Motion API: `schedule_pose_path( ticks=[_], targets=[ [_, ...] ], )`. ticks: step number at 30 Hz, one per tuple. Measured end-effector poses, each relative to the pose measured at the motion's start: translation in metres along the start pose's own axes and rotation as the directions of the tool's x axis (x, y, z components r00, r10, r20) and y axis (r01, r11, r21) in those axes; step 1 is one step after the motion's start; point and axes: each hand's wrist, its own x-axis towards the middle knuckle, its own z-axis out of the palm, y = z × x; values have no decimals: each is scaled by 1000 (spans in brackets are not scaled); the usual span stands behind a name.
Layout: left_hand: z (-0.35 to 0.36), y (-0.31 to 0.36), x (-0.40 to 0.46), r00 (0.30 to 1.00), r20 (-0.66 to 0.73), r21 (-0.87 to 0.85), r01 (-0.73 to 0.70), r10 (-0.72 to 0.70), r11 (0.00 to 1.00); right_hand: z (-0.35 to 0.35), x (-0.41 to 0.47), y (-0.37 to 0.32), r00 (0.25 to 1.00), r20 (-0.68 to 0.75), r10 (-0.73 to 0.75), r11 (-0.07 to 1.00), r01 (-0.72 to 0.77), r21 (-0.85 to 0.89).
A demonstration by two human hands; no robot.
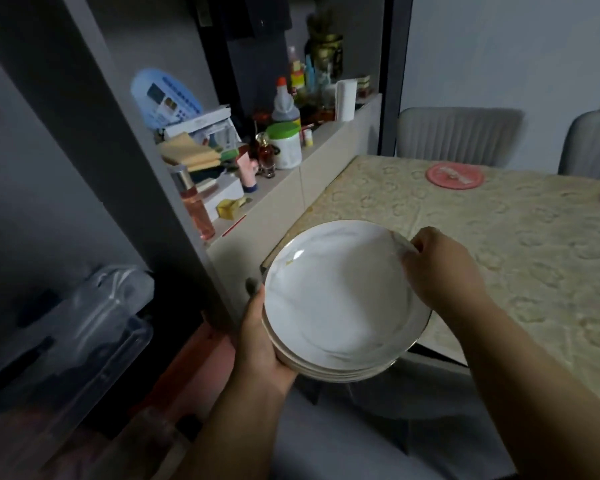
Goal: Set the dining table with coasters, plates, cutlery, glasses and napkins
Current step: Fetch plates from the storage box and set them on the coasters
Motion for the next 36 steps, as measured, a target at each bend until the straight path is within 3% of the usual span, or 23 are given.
schedule_pose_path(
  ticks=[4, 11, 15, 21, 26, 30, 36],
  targets=[
    [45, -23, 45, 999, 18, 21, -35, 34, 999, -21, 57, 26, 998, -56, 16, 998, -13, 58],
    [72, -55, 99, 997, -79, 52, -18, 22, 998, -38, 116, 66, 978, -196, 75, 995, -59, 85],
    [70, -58, 120, 995, -104, 42, -5, 9, 999, -38, 141, 92, 943, -257, 209, 966, -158, 205],
    [47, -40, 141, 984, -174, 71, -15, 27, 997, -28, 162, 143, 814, -354, 460, 856, -301, 421],
    [21, -20, 156, 978, -203, 16, -34, 37, 999, 13, 161, 183, 748, -251, 614, 763, -482, 431],
    [18, -14, 163, 981, -190, -41, -41, 33, 998, 65, 148, 188, 762, -119, 637, 745, -568, 350],
    [23, -21, 171, 991, -134, -63, -6, -2, 998, 116, 137, 195, 725, 128, 677, 702, -688, 186]
  ],
)
